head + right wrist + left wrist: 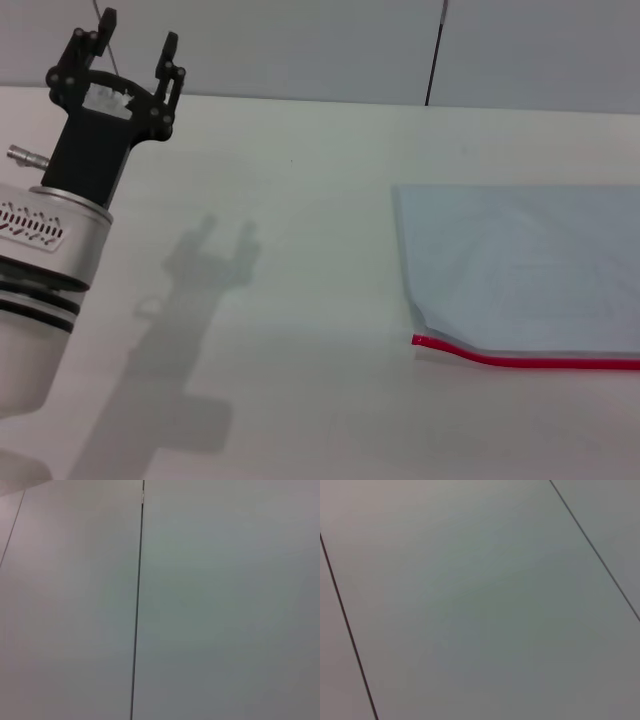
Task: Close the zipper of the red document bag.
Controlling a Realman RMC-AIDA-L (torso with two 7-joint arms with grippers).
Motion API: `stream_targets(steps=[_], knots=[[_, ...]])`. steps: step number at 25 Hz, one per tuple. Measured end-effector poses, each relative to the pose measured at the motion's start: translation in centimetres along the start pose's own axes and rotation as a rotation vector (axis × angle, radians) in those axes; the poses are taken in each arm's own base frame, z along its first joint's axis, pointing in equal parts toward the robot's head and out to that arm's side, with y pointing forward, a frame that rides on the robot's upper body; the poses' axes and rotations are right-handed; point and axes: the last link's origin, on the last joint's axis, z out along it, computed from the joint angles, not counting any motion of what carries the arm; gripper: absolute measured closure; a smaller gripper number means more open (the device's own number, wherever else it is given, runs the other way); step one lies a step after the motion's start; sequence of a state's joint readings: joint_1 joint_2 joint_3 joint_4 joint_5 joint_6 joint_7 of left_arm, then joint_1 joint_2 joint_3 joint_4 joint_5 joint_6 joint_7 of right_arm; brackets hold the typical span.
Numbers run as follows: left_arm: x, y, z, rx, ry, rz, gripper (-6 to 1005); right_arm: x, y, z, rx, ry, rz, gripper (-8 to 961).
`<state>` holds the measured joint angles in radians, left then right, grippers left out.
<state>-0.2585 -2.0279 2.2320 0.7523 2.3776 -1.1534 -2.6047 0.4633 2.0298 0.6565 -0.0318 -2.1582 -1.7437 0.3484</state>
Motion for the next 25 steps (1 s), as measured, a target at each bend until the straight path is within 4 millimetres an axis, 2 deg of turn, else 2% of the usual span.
stream_targets(steps=[25], knots=[[-0.26,0.10,0.19,-0.009,-0.005,-0.027,426,0.09,0.11,-0.03,-0.001,0.004,-0.001,73]])
